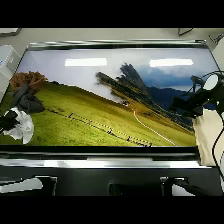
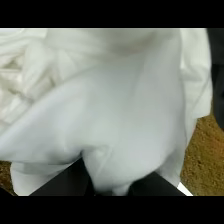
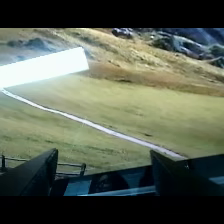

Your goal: Fold the clothes and pants, and hang the long-sleeved shirts on hangers.

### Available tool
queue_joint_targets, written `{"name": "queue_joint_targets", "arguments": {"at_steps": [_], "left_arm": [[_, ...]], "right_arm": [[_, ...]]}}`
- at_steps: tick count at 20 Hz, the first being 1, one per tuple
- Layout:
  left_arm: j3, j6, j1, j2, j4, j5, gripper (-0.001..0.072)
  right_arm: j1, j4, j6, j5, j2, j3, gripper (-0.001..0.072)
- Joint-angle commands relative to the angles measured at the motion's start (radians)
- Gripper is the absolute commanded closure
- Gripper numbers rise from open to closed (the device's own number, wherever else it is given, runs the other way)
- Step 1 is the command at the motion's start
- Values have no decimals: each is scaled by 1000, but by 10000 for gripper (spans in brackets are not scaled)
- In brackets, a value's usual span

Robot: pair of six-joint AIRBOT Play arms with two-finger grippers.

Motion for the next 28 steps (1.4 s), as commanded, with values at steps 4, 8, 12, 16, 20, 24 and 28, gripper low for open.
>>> {"name": "queue_joint_targets", "arguments": {"at_steps": [4,8,12,16,20,24,28], "left_arm": [[84,26,-59,378,-82,137,682],[66,-20,-285,791,-229,222,683],[-93,-175,-690,1017,-235,333,683],[-333,-327,-1099,974,-238,579,684],[-410,-412,-1424,651,-238,797,684],[-334,-542,-1529,234,-260,820,683],[-130,-321,-1495,111,-299,602,-13]], "right_arm": [[1,7,15,43,0,0,41],[1,45,57,19,0,0,41],[1,89,52,34,7,0,40],[1,90,-8,22,91,0,39],[1,20,-25,-7,196,0,37],[1,-30,-29,11,254,0,39],[1,-30,-29,38,254,0,40]]}}
